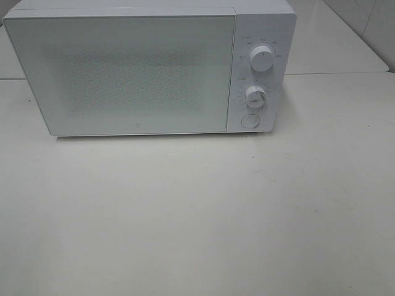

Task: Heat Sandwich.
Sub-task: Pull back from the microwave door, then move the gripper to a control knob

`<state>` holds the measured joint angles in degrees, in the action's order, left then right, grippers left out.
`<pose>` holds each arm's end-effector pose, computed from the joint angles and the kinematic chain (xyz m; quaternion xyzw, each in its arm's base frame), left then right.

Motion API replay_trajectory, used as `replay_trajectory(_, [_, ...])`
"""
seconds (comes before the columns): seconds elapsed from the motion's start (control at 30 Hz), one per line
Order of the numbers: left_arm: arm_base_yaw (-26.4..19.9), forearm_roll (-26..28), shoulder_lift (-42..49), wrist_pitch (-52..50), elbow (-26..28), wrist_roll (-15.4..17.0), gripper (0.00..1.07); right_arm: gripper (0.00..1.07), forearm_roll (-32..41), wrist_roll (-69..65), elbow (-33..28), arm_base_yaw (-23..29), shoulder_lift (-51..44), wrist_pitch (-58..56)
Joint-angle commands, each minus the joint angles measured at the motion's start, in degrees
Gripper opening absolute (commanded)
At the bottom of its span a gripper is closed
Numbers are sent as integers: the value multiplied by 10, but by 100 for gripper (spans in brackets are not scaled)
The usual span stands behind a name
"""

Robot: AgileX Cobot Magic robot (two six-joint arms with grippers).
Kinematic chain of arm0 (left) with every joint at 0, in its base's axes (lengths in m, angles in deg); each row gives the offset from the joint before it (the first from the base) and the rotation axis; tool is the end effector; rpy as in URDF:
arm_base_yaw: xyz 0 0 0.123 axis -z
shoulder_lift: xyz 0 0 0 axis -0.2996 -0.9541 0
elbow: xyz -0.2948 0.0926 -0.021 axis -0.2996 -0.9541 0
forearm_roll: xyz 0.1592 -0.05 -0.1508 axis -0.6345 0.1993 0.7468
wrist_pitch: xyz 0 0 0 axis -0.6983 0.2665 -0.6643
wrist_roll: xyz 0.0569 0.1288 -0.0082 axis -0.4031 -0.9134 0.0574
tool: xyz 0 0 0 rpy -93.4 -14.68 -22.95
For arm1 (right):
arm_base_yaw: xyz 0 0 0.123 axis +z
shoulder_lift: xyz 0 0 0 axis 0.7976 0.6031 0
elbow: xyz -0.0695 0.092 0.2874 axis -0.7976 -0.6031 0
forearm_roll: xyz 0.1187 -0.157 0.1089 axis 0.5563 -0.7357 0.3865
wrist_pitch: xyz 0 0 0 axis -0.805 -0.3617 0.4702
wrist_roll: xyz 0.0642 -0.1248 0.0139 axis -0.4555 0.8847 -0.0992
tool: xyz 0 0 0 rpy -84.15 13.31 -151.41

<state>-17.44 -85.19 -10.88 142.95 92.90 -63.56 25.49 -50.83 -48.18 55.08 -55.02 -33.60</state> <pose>-0.0082 -0.0047 0.2433 0.0047 0.8476 -0.0167 0.5304 0.0103 -0.0097 0.2688 -0.0012 0.8356 -0.0230 0.5488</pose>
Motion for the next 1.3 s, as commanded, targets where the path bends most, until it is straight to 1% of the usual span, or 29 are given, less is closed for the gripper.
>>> replay_trajectory(0.03, [0, 3, 15, -3, -2, -1, 97, 77, 0, 2, 4, -3, 33, 48])
replay_trajectory(0.23, [0, 3, 15, -3, -2, -1, 97, 76, 0, 2, 4, -2, 88, 147])
replay_trajectory(0.33, [0, 3, 15, -3, -2, -1, 97, 76, 1, 2, 4, -2, 108, 170])
replay_trajectory(0.37, [0, 3, 15, -3, -2, -1, 97, 76, 1, 0, 4, -2, 131, 194])
replay_trajectory(0.5, [0, 3, 15, -3, -2, -1, 97, 76, 1, -1, 4, -2, 167, 226])
replay_trajectory(0.53, [0, 3, 15, -3, -2, -1, 97, 76, 1, -1, 4, -2, 191, 249])
replay_trajectory(0.63, [0, 3, 15, -3, -2, -1, 97, 76, 1, -1, 4, -2, 214, 270])
replay_trajectory(0.7, [0, 3, 15, -3, -2, -1, 97, 76, 1, -2, 4, -2, 252, 305])
replay_trajectory(0.77, [0, 3, 15, -3, -2, -1, 97, 76, 1, -3, 4, -2, 262, 319])
replay_trajectory(0.83, [0, 3, 15, -3, -2, -1, 97, 76, 1, -5, 4, -2, 295, 356])
replay_trajectory(1.1, [0, 3, 15, -3, -2, -1, 97, 76, 11, -7, 4, -2, 381, 451])
replay_trajectory(1.13, [0, 3, 15, -3, -2, -1, 97, 76, 11, -7, 4, -2, 381, 451])
replay_trajectory(1.3, [0, 3, 15, -3, -2, -1, 97, 76, 16, -18, 4, -2, 447, 526])
